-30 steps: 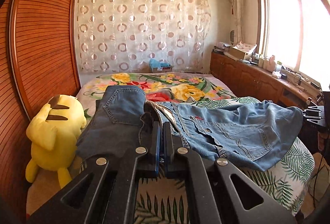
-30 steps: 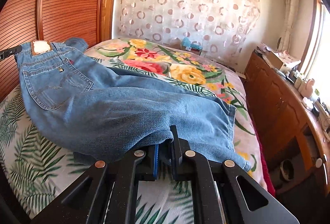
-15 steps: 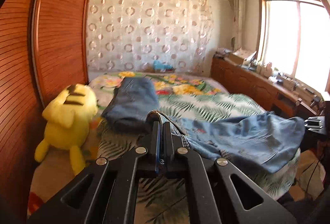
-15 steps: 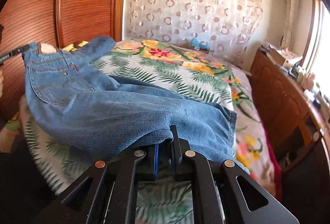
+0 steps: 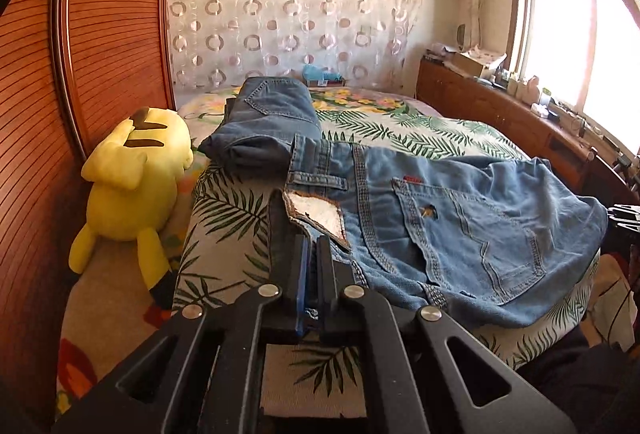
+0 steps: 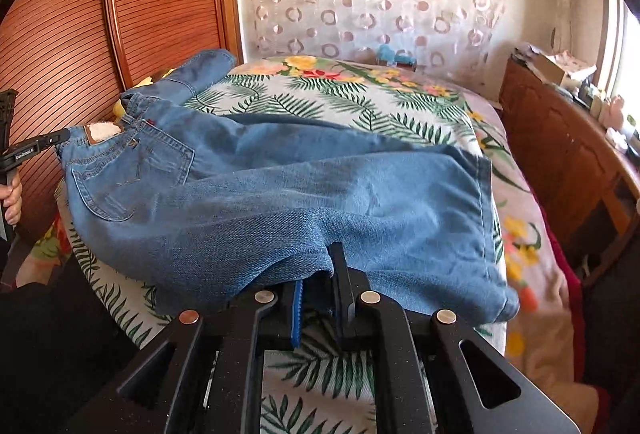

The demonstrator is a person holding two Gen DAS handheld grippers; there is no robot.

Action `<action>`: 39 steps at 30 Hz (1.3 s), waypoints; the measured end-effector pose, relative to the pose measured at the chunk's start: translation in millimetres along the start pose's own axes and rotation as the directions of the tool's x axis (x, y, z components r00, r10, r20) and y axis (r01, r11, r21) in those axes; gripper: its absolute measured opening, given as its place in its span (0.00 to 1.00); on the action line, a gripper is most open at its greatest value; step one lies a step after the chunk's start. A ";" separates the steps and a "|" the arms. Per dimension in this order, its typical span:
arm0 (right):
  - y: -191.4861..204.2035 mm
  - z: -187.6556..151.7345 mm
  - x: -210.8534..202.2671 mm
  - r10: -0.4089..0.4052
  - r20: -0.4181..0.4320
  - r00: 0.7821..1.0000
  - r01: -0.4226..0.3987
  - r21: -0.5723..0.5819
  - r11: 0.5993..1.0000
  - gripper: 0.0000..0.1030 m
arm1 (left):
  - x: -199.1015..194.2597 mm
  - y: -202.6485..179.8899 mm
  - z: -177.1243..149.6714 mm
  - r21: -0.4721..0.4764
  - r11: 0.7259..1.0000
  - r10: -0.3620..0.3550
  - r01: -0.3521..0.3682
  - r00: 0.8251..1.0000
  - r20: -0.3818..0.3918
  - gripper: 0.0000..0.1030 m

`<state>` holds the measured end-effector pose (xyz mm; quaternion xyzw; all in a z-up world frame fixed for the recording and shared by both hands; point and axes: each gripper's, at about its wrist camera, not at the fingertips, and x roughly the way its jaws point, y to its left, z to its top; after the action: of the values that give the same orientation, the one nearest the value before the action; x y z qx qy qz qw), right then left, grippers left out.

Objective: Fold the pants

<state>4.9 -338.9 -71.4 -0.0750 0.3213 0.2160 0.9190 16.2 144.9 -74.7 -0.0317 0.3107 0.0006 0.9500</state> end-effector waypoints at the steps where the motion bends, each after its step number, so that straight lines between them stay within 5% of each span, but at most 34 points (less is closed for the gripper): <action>1: 0.9 -1.6 -1.3 0.001 -0.003 1.000 -0.001 0.005 1.000 0.14 | -0.2 0.4 -1.1 0.001 1.000 0.001 -0.001 1.000 -0.007 0.03; 9: -4.1 -11.5 -17.6 -0.023 -0.025 0.999 0.024 0.033 0.999 0.23 | 0.1 -2.9 -7.4 0.024 1.000 0.013 -0.012 1.000 -0.026 0.12; 17: -5.7 -18.4 -30.3 -0.064 0.005 0.998 0.064 0.056 0.996 0.24 | -12.7 -16.4 1.2 0.055 0.998 -0.008 0.007 1.000 0.018 0.56; 19: -7.9 -19.8 -31.7 -0.069 0.010 0.998 0.068 0.059 0.996 0.24 | -12.6 -21.4 1.9 0.055 0.998 -0.027 0.026 0.999 0.028 0.81; 33: -41.3 -36.1 -47.3 -0.152 0.020 0.988 0.148 0.116 0.982 0.30 | 54.8 -77.6 -6.1 0.046 0.986 -0.155 0.161 0.982 -0.104 0.83; 39: -60.4 -42.3 -38.0 -0.184 0.025 0.983 0.176 0.180 0.968 0.35 | 67.2 -90.2 -15.1 0.087 0.988 -0.118 0.129 0.985 -0.127 0.83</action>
<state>-18.4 -417.9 -80.9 -0.0175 0.3117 0.1038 0.9443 63.4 52.6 -121.2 -0.0057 0.3650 -0.0750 0.9280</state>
